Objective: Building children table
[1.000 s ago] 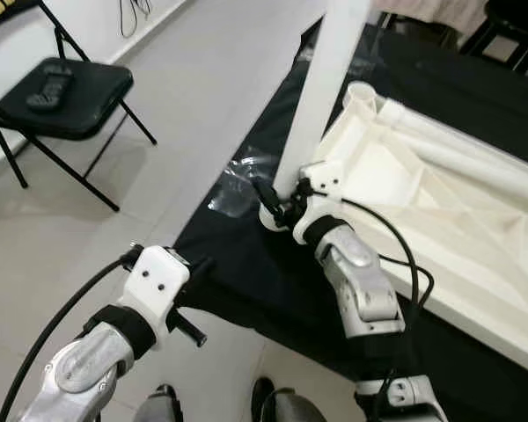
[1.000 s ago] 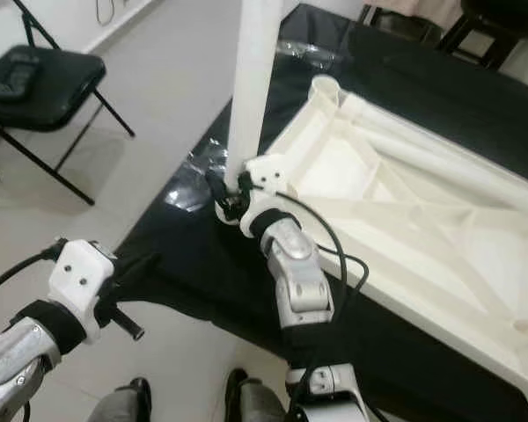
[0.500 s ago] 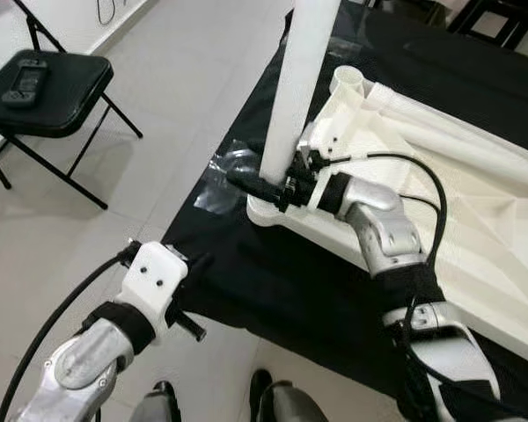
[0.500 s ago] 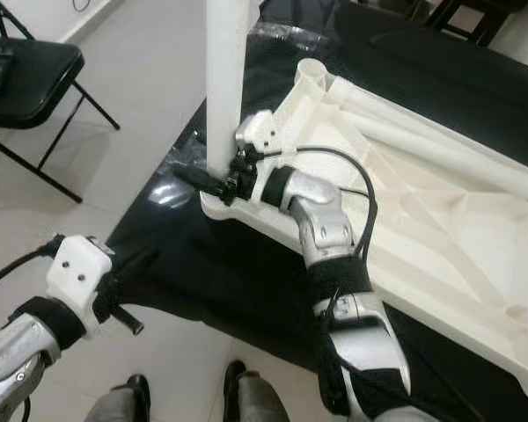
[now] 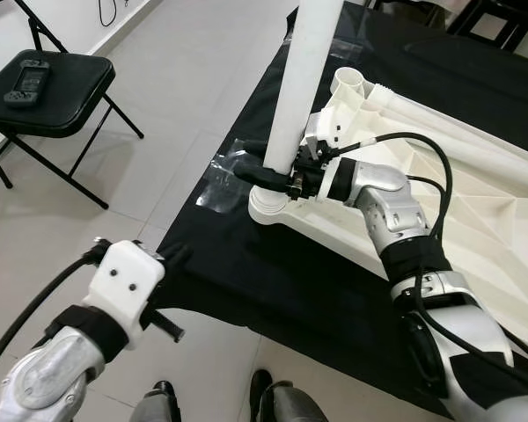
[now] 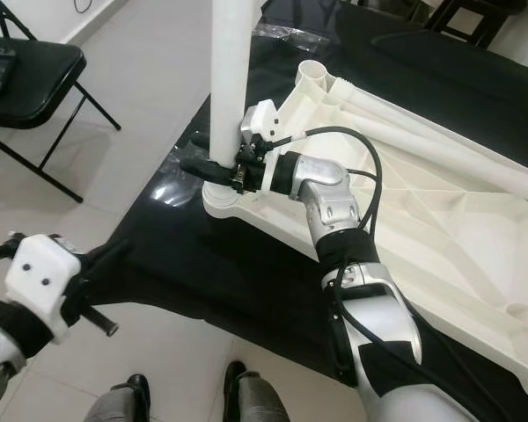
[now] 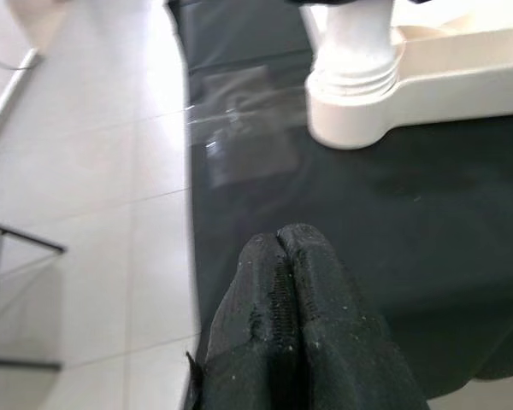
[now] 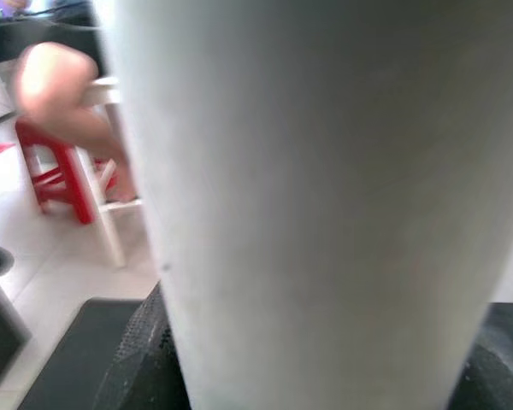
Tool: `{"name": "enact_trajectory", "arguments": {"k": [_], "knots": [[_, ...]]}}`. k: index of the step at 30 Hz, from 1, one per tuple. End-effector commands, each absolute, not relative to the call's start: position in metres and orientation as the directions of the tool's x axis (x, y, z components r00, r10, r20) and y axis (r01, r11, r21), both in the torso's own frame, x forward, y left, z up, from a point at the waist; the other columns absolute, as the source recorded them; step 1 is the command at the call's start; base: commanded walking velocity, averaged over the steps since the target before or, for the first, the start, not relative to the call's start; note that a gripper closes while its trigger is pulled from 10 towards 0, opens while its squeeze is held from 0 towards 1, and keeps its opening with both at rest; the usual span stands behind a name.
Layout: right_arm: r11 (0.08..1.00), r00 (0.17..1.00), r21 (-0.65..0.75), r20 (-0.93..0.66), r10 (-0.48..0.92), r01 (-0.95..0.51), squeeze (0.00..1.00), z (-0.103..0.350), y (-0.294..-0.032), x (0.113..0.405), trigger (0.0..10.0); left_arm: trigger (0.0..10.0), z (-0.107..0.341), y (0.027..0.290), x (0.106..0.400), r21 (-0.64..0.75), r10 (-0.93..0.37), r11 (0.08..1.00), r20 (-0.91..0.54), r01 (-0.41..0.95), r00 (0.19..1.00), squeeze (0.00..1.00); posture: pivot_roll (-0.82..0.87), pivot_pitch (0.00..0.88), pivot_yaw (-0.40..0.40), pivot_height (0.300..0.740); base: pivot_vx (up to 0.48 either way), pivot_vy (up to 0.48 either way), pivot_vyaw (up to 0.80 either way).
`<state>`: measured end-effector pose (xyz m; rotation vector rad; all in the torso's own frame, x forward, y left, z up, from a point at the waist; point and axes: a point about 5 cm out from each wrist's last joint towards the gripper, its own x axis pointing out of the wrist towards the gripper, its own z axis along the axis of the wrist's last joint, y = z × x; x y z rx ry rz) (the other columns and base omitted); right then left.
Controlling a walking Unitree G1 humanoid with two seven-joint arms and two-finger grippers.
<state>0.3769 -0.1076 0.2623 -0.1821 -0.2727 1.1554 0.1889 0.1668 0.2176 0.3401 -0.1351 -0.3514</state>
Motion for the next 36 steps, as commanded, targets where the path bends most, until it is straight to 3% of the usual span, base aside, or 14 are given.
{"name": "enact_trajectory", "arguments": {"k": [1, 4, 6, 10, 17, 18, 19, 20, 21, 22, 26, 27, 31, 36], "knots": [[0.566, 0.566, -0.226, 0.067, 0.821, -0.793, 0.00, 0.235, -0.125, 0.384, 0.0, 10.0, 0.217, 0.170, 0.182, 0.350, -0.340, 0.887, 0.055, 0.301, 0.939, 0.00, 0.18, 0.327, -0.160, 0.740, 0.000, 0.000, 0.00], [0.691, 0.696, -0.205, 0.058, 0.715, -0.693, 0.00, 0.223, -0.129, 0.387, 0.0, 10.0, 0.215, 0.169, 0.178, 0.332, -0.347, 0.890, 0.048, 0.313, 0.937, 0.00, 0.17, 0.329, -0.161, 0.740, 0.000, 0.000, 0.00], [0.948, 0.971, -0.209, -0.065, 0.231, -0.240, 0.00, 0.181, -0.157, 0.371, 0.0, 10.0, 0.209, 0.164, 0.175, 0.316, -0.360, 0.888, 0.026, 0.334, 0.932, 0.00, 0.17, 0.330, -0.171, 0.740, 0.000, 0.000, 0.00], [0.955, 0.962, -0.140, -0.116, 0.247, -0.262, 0.00, 0.151, -0.122, 0.316, 0.0, 10.0, 0.210, 0.156, 0.179, 0.268, -0.356, 0.906, 0.059, 0.329, 0.933, 0.00, 0.15, 0.319, -0.178, 0.740, 0.000, 0.000, 0.00], [0.920, 0.930, -0.132, -0.068, 0.362, -0.368, 0.00, 0.160, -0.095, 0.328, 0.0, 10.0, 0.211, 0.159, 0.187, 0.284, -0.371, 0.895, 0.053, 0.343, 0.927, 0.00, 0.15, 0.303, -0.150, 0.740, 0.000, 0.000, 0.00], [0.923, 0.933, -0.139, -0.062, 0.354, -0.359, 0.00, 0.162, -0.095, 0.331, 10.0, 10.0, 0.212, 0.159, 0.188, 0.283, -0.374, 0.895, 0.057, 0.344, 0.926, 0.00, 0.15, 0.303, -0.149, 0.740, 0.000, 0.000, 0.00], [0.923, 0.933, -0.139, -0.062, 0.354, -0.359, 0.00, 0.162, -0.095, 0.331, 10.0, 10.0, 0.212, 0.159, 0.188, 0.283, -0.374, 0.895, 0.057, 0.344, 0.926, 0.00, 0.15, 0.303, -0.149, 0.740, 0.000, 0.000, 0.00], [0.907, 0.920, -0.160, -0.018, 0.392, -0.390, 0.28, 0.175, -0.092, 0.339, 10.0, 10.0, 0.211, 0.157, 0.189, 0.290, -0.386, 0.888, 0.052, 0.356, 0.921, 0.00, 0.14, 0.306, -0.140, 0.740, 0.000, 0.000, 0.00], [0.907, 0.920, -0.160, -0.018, 0.392, -0.390, 0.28, 0.175, -0.092, 0.339, 10.0, 10.0, 0.211, 0.157, 0.189, 0.290, -0.386, 0.888, 0.052, 0.356, 0.921, 0.00, 0.14, 0.306, -0.140, 0.740, 0.000, 0.000, 0.00], [0.905, 0.918, -0.167, 0.001, 0.396, -0.391, 1.00, 0.182, -0.091, 0.341, 10.0, 10.0, 0.211, 0.157, 0.190, 0.292, -0.389, 0.887, 0.050, 0.358, 0.920, 0.00, 0.14, 0.306, -0.140, 0.740, 0.000, 0.000, 0.00], [0.889, 0.896, -0.168, 0.061, 0.440, -0.425, 1.00, 0.203, -0.088, 0.349, 10.0, 10.0, 0.211, 0.158, 0.191, 0.286, -0.381, 0.891, 0.054, 0.351, 0.923, 0.00, 0.15, 0.307, -0.139, 0.740, 0.000, 0.000, 0.00], [0.818, 0.811, -0.154, 0.124, 0.572, -0.554, 0.00, 0.222, -0.083, 0.352, 10.0, 10.0, 0.211, 0.157, 0.192, 0.284, -0.378, 0.893, 0.055, 0.348, 0.924, 0.00, 0.16, 0.307, -0.141, 0.740, 0.000, 0.000, 0.00], [0.630, 0.616, -0.207, 0.135, 0.776, -0.749, 0.00, 0.239, -0.079, 0.355, 10.0, 10.0, 0.211, 0.156, 0.192, 0.284, -0.380, 0.892, 0.054, 0.350, 0.923, 0.00, 0.17, 0.307, -0.143, 0.740, 0.000, 0.000, 0.00], [0.491, 0.514, -0.336, 0.024, 0.857, -0.804, 0.00, 0.243, -0.084, 0.365, 10.0, 10.0, 0.212, 0.155, 0.193, 0.282, -0.384, 0.892, 0.058, 0.354, 0.921, 0.00, 0.18, 0.303, -0.148, 0.740, 0.000, 0.000, 0.00]]}}
